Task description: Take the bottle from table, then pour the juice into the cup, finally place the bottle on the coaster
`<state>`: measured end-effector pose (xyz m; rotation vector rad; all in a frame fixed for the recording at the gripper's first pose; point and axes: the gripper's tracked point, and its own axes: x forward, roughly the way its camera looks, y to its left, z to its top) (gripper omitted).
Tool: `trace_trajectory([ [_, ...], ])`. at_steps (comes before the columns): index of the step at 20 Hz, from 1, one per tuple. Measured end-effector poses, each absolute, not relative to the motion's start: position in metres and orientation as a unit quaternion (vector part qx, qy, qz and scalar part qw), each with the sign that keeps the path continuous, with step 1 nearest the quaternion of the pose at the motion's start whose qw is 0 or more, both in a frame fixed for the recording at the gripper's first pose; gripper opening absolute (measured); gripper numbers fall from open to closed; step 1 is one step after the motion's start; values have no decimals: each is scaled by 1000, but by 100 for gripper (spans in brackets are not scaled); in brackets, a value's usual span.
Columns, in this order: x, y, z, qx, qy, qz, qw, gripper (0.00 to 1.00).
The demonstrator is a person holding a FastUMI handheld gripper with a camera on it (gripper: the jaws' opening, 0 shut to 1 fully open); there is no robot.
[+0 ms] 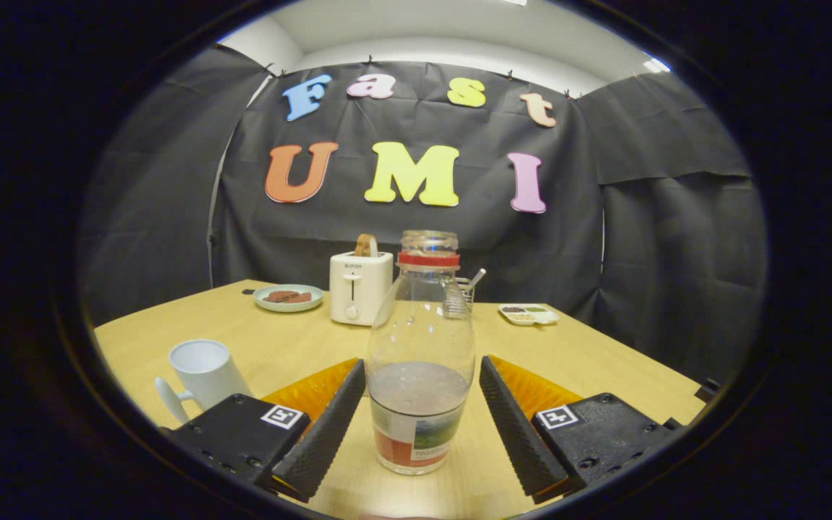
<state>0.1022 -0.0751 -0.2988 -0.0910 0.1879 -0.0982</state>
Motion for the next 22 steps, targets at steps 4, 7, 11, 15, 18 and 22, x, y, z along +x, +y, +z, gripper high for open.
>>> trace_trajectory([
  [4, 112, -76, -304, -47, 99, -43, 993, 100],
  [7, 113, -76, -299, -54, 93, -37, 994, 89],
  [11, 109, -76, -289, -64, 93, -30, 993, 83],
  [15, 100, -78, -266, -104, 92, -34, 990, 82],
  [18, 94, -83, -248, -157, 86, -50, 983, 82],
  [22, 86, -89, -224, -216, 76, -79, 970, 82],
])
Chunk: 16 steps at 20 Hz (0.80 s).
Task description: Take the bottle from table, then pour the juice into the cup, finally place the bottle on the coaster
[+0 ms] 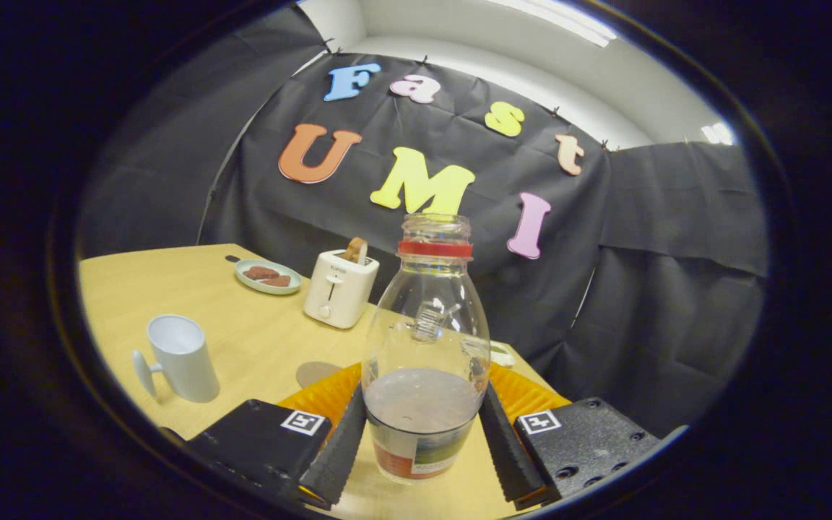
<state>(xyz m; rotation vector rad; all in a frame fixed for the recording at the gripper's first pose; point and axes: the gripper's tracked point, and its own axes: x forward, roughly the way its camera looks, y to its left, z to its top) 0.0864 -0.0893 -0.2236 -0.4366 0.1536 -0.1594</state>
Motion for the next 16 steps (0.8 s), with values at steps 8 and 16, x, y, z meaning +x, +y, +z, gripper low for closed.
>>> trace_trajectory([
  [8, 79, -70, -198, -346, 38, -100, 932, 82],
  [16, 86, -44, -207, -442, 62, -95, 890, 82],
])
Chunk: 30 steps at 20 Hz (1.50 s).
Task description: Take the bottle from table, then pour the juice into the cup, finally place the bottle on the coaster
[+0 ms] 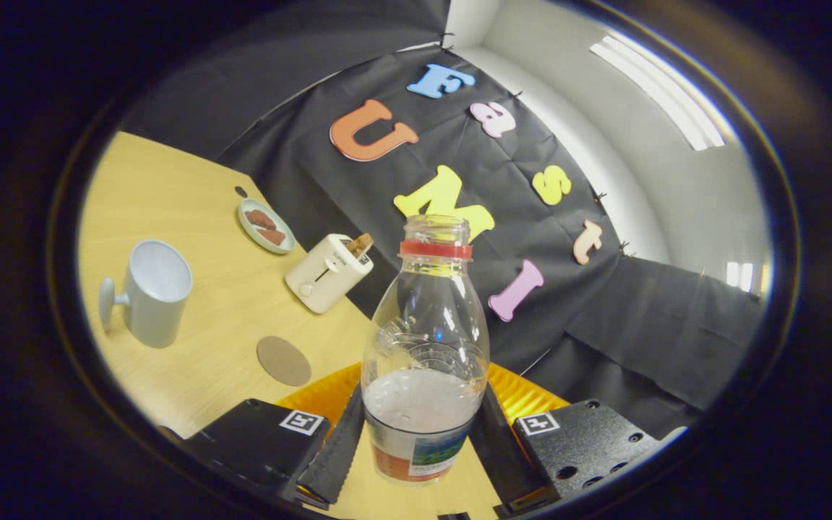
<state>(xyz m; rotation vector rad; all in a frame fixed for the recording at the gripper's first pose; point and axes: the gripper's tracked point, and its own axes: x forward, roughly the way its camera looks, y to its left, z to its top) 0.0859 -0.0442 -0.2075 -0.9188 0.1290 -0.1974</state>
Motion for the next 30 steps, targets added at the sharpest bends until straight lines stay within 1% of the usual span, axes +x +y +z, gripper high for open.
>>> trace_trajectory([
  [4, 96, -32, -218, -494, 81, -77, 862, 83],
  [10, 105, -13, -224, -631, 76, -65, 770, 82],
  [17, 109, 5, -228, -715, 73, -44, 694, 82],
  [25, 111, 23, -229, -773, 68, -37, 629, 82],
  [30, 111, 28, -233, -796, 65, -34, 600, 82],
])
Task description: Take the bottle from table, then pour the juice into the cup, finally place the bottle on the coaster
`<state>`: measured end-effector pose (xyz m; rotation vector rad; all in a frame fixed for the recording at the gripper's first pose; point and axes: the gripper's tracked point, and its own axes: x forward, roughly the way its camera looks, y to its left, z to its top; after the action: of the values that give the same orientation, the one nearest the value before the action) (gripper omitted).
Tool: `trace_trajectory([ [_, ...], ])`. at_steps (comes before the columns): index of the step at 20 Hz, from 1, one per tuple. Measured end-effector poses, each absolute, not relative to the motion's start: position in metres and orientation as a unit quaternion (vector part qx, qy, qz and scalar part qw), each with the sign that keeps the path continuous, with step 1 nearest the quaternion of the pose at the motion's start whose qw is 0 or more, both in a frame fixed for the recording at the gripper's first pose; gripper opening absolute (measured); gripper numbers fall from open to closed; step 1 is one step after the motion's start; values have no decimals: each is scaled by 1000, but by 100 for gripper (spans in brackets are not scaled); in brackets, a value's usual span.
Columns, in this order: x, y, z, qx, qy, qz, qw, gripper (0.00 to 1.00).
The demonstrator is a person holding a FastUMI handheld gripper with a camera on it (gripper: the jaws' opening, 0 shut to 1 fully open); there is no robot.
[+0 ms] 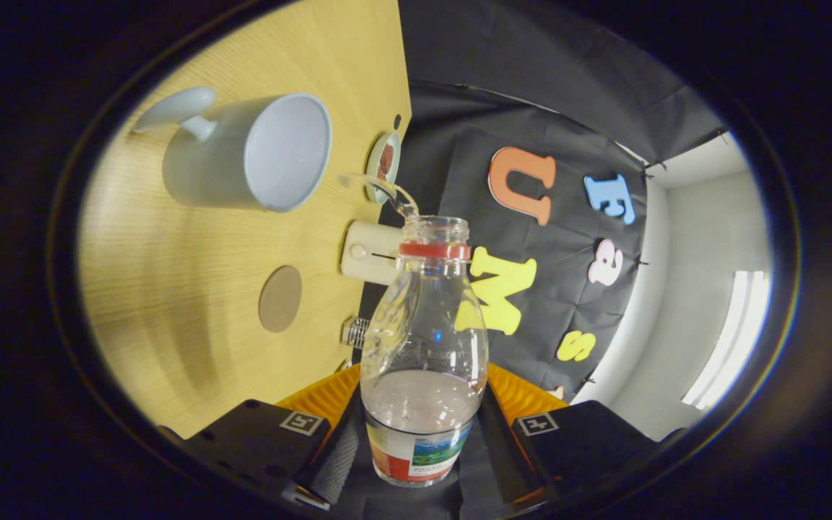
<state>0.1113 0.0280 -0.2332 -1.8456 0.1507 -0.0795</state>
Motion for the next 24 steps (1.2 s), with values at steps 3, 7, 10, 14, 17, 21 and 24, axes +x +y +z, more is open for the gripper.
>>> trace_trajectory([
  [3, 112, 27, -234, -804, 65, -37, 590, 82],
  [7, 113, 31, -235, -806, 64, -40, 587, 82],
  [10, 111, 30, -235, -808, 62, -44, 584, 82],
  [14, 109, 30, -233, -809, 63, -48, 582, 82],
  [17, 108, 31, -230, -811, 58, -50, 580, 82],
  [21, 108, 31, -222, -821, 51, -58, 566, 82],
  [24, 108, 32, -214, -826, 43, -63, 558, 82],
])
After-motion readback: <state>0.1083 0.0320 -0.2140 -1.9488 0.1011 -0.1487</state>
